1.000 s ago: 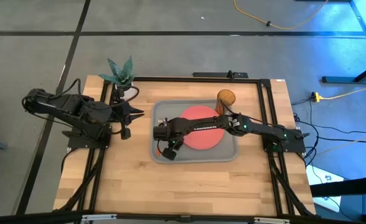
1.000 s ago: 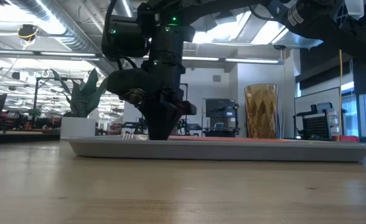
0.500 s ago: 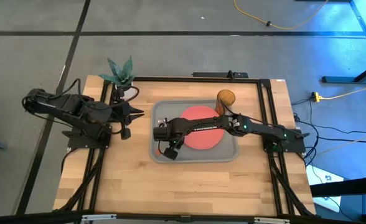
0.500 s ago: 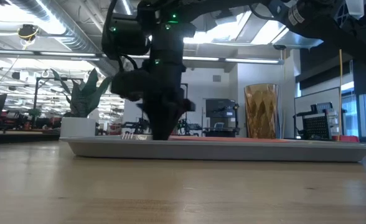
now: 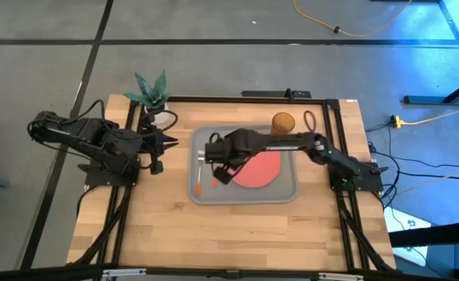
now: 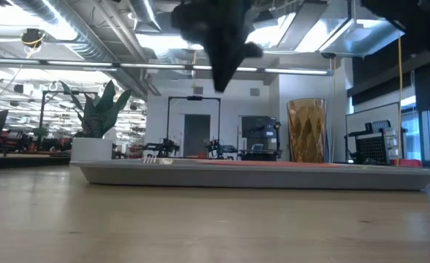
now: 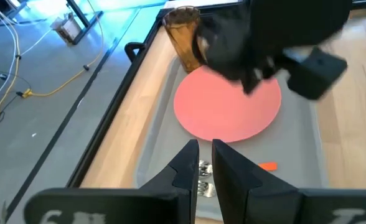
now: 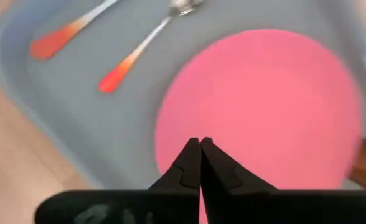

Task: Pick and place plate/cup/fork/spoon on tray
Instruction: Adjust the gray serving tray, then return to Home Position

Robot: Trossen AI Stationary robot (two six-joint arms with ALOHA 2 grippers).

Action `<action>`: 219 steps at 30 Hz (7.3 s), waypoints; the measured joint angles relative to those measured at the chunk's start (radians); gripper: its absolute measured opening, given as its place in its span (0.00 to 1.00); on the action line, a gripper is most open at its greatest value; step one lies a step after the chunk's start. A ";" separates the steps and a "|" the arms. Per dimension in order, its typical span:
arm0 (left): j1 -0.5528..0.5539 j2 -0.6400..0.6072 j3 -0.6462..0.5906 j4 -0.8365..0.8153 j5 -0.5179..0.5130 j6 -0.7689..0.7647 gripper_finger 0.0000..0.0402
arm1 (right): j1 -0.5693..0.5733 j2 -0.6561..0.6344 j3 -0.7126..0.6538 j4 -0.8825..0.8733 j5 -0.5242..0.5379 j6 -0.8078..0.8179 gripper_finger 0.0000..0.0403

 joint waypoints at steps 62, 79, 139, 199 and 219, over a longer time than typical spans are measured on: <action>0.228 0.932 0.000 0.158 0.682 -0.029 0.00 | -0.040 -0.850 -1.593 0.808 -0.255 0.302 0.00; 0.211 0.967 0.000 0.165 0.681 -0.031 0.00 | -0.039 -0.783 -1.593 0.876 -0.278 0.277 0.00; 0.164 0.869 -0.062 0.117 0.638 -0.048 0.00 | 0.099 -0.692 -1.528 0.996 -0.391 0.283 0.00; 0.253 -0.781 -0.354 0.060 0.283 -0.109 0.00 | 0.005 -2.100 -1.389 0.556 0.096 -0.290 0.00; 0.253 -0.872 -0.461 0.176 0.260 -0.021 0.00 | 0.005 -2.314 -1.641 0.731 0.124 -0.323 0.00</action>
